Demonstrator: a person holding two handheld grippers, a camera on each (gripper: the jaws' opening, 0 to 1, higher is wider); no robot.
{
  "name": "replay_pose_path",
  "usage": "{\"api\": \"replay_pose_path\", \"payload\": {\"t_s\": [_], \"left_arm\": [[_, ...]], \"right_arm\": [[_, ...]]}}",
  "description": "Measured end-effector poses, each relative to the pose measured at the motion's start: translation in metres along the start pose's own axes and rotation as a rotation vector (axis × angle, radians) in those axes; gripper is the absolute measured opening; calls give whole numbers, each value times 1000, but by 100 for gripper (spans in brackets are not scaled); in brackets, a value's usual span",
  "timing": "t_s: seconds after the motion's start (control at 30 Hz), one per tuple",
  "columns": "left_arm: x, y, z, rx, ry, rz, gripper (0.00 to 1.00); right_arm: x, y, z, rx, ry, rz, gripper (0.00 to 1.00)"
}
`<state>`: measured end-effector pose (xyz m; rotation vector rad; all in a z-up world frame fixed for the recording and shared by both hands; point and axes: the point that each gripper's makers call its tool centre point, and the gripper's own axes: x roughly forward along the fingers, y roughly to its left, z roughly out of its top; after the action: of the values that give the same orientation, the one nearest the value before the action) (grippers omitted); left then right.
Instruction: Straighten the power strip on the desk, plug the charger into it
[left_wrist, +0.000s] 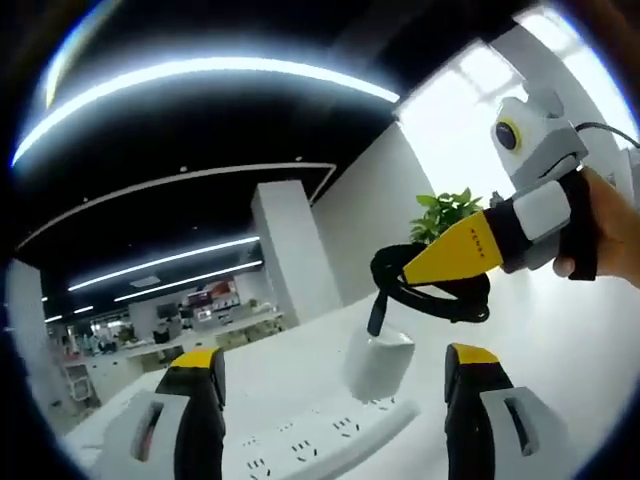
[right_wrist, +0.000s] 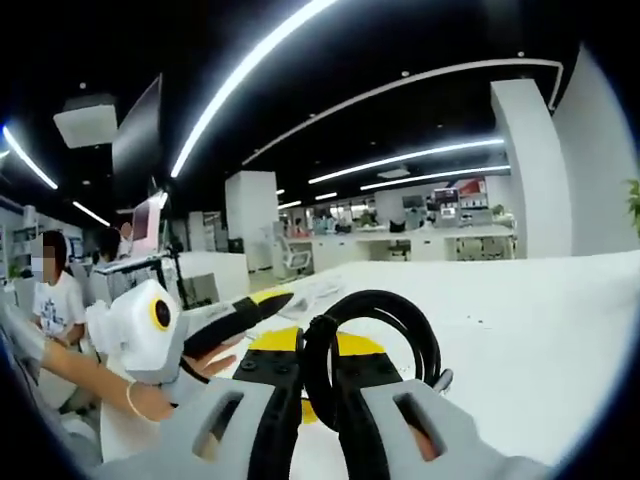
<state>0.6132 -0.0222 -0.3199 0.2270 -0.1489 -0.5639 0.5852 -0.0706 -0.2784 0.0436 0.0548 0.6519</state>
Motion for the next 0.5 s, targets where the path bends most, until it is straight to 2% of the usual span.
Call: {"api": "replay_pose_path", "payload": {"t_s": [0.23, 0.5], "left_arm": [[1, 2, -9, -24, 8, 61, 91], [6, -1, -19, -61, 42, 78, 86]], "right_arm": [[1, 0, -2, -5, 1, 1, 9], [1, -1, -3, -9, 4, -2, 9]]}}
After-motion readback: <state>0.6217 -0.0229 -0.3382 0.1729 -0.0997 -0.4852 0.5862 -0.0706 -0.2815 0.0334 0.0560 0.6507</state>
